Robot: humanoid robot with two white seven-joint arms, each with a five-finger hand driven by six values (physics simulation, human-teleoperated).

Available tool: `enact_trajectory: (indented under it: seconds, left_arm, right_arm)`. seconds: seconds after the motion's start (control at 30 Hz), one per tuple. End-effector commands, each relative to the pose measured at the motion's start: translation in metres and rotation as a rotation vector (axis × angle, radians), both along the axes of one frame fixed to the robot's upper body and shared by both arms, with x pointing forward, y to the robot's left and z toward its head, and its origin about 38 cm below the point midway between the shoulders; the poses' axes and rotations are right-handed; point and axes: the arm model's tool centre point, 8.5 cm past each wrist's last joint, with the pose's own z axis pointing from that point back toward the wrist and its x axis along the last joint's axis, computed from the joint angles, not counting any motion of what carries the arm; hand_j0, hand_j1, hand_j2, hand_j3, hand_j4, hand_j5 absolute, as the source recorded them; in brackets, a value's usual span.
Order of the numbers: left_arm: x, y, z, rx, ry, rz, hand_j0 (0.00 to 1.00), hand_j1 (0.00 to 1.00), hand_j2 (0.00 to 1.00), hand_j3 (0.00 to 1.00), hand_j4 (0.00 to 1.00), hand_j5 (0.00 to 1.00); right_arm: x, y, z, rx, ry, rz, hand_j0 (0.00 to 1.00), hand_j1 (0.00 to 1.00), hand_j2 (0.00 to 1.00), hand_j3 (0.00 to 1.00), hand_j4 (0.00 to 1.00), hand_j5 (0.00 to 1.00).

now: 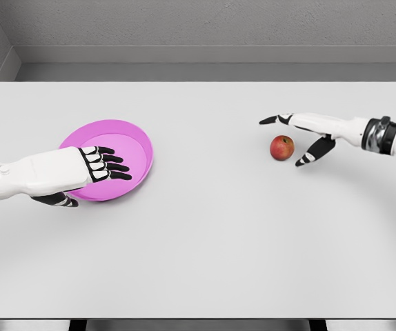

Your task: Put the apple on the plate with both arms

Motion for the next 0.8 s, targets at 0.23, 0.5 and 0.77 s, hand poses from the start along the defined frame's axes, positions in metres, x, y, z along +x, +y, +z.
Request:
enact_trajectory:
  seconds: [0.23,0.5,0.77]
  left_arm:
    - [0.0001,0.0003,0.0006,-0.003,0.001,0.002,1.0,1.0,1.0,1.0,1.0,1.0]
    - [0.0,0.0004,0.0002,0.001,0.004,0.002,1.0,1.0,1.0,1.0,1.0,1.0]
    - [0.0003,0.0004,0.0006,0.002,0.003,0.002,1.0,1.0,1.0,1.0,1.0,1.0]
  right_arm:
    - [0.003,0.0023,-0.0116,-0.018,0.018,-0.012,0.99,0.99,0.99,0.99,0.99,0.99]
    - [0.0067,0.0058,-0.0118,-0.027,0.015,-0.012,0.96,0.96,0.96,0.96,0.96,0.96]
    - [0.0071,0.007,-0.01,-0.031,0.005,-0.001,0.85,0.85,0.85,0.85,0.85,0.85]
